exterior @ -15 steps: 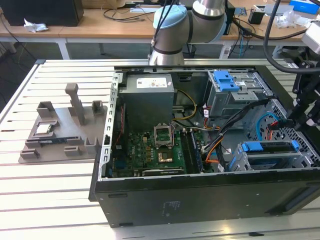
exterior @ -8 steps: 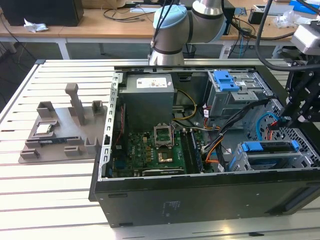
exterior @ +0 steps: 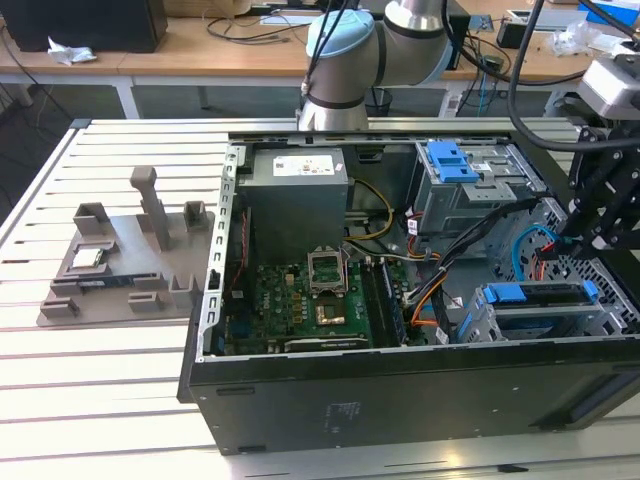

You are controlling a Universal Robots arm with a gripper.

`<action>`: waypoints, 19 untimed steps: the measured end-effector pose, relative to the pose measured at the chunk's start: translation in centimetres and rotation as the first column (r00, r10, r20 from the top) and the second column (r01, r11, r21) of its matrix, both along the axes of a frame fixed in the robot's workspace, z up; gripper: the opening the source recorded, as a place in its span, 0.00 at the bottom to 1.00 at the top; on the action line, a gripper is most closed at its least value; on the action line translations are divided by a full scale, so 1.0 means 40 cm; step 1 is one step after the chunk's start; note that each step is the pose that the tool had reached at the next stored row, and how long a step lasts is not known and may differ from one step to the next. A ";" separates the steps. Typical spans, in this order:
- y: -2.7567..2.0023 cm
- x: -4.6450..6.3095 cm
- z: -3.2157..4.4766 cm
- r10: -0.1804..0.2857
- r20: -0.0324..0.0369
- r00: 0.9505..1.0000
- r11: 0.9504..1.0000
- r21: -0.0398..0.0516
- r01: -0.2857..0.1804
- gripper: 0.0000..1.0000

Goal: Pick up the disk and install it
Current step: 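Insert the first disk wire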

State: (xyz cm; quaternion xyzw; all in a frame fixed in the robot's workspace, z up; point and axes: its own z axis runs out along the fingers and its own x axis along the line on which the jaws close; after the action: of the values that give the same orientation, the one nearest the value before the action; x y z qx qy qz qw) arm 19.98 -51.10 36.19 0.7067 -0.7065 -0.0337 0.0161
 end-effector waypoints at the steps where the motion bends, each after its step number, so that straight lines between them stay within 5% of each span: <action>1: 0.000 0.000 0.000 0.000 0.000 1.000 1.000 0.000 0.000 0.35; 4: 0.000 0.000 0.000 0.000 0.000 1.000 1.000 0.000 0.000 0.17; 6: -0.056 -0.012 -0.007 0.000 0.000 1.000 1.000 0.000 0.000 0.17; 12: -0.061 -0.027 -0.037 -0.001 0.000 1.000 1.000 -0.001 0.001 0.17; 19: -0.061 -0.029 -0.041 -0.015 0.000 1.000 1.000 -0.001 0.015 0.17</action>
State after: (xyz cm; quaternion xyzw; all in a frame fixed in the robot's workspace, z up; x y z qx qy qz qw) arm 18.82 -53.54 34.54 0.7014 -0.7118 -0.0335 0.0163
